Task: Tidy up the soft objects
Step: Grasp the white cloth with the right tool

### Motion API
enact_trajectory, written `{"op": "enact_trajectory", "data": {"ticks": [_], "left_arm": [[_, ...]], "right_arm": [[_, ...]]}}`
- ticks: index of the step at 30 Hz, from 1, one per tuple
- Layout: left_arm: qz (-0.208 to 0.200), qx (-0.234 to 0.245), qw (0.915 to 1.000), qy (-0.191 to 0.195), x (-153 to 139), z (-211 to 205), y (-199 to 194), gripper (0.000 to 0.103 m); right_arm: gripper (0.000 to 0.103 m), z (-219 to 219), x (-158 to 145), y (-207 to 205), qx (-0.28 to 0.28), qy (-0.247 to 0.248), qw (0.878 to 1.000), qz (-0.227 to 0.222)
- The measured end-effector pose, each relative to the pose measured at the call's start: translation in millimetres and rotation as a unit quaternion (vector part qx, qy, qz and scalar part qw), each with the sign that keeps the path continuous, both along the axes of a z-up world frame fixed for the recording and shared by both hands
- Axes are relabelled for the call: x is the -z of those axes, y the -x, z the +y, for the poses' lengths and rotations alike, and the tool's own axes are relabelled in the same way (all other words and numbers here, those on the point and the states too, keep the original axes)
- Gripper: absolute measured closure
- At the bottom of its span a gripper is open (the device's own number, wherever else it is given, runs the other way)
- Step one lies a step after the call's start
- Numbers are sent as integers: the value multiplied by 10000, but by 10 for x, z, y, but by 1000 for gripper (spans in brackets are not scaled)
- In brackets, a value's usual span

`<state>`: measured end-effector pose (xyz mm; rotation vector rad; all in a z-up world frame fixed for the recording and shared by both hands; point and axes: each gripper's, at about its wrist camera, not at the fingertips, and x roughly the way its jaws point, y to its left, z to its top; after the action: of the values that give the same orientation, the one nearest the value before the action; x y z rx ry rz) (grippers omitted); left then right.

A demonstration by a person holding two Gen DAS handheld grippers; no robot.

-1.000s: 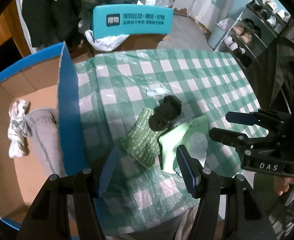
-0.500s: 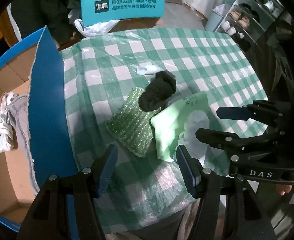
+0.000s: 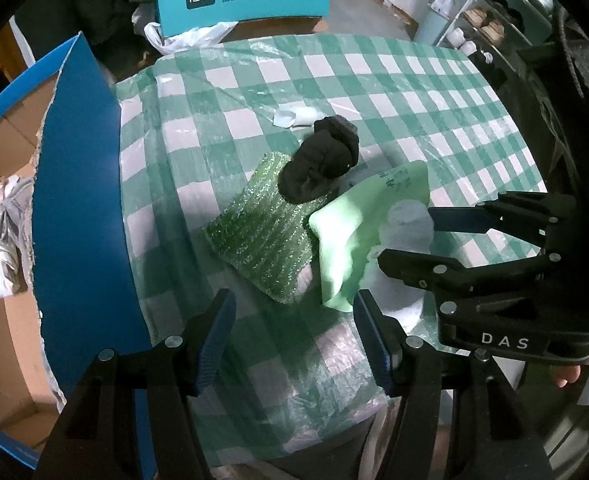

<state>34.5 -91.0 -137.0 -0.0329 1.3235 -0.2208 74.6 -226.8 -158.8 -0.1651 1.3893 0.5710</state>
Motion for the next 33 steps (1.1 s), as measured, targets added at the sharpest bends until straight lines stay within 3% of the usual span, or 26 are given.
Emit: {"op": "enact_trajectory", "data": {"ticks": [3,7,9,22,33], "left_arm": [[33,-13,10000,-20,24,6,-12,40],[53,-29,10000,-31,33,15,-19,40],[61,-22,10000,-50,37,20,-21,40],[127,-4,9999,-103,85,-22,-71,40],[18,209,9997,157,101,-214,-185,36]], "right_arm": [[47,10,36,15,-9,1,10000,62],[65,8,39,12,-55,-102,9999,128],[68,-8,25,17,-71,-107,9999,113],[69,-369,-48,-73,102,310,9994,-67],[69,-648,-15,-215,406,402,9983,-95]]}}
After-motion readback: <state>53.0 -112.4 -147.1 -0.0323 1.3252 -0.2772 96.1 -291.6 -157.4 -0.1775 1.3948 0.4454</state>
